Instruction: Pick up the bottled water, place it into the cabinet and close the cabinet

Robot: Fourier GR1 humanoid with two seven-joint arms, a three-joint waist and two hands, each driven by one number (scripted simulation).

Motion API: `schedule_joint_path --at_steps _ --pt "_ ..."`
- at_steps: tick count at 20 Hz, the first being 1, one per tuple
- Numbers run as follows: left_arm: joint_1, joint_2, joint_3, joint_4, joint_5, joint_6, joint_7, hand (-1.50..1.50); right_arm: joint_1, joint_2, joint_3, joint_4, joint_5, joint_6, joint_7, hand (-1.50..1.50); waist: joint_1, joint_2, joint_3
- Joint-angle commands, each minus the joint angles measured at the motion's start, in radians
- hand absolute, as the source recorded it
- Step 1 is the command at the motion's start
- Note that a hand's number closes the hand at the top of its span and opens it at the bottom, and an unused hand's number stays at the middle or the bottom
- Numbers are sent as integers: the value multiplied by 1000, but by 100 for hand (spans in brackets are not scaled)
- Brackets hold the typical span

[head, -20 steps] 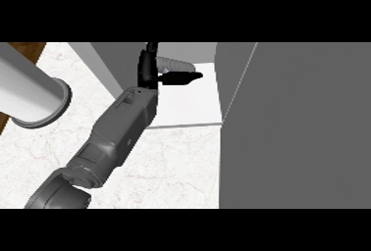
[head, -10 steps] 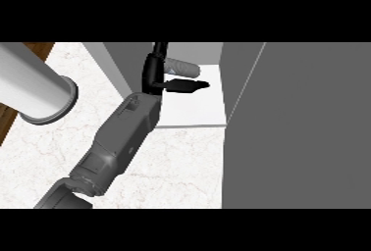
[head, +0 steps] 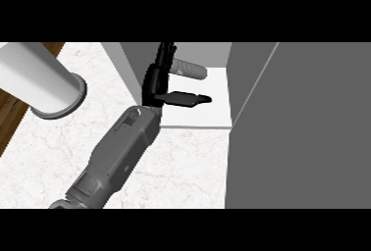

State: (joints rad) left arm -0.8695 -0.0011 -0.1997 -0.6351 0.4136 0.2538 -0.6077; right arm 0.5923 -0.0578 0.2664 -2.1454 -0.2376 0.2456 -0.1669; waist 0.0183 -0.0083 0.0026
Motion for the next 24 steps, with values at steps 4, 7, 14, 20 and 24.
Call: schedule_joint_path --at_steps 4,7,14,20,24 --pt "279 22 -49 -351 41 32 84 -150 77 -20 18 -44 -4 20 -25 -150 28 -15 -2" --pt "369 41 -104 -546 41 72 189 -150 58 -19 17 -23 -6 14 -10 -150 29 -12 -2" --pt "693 139 -242 -1041 5 125 320 -150 9 -37 -17 -16 -13 20 -8 -150 14 -3 -1" --pt "918 200 -366 -1327 -54 163 353 -150 31 -103 97 -110 103 59 45 150 0 0 -3" --pt "1025 256 -331 -1426 -36 132 300 -150 -22 -164 151 -55 160 125 90 150 7 3 -3"
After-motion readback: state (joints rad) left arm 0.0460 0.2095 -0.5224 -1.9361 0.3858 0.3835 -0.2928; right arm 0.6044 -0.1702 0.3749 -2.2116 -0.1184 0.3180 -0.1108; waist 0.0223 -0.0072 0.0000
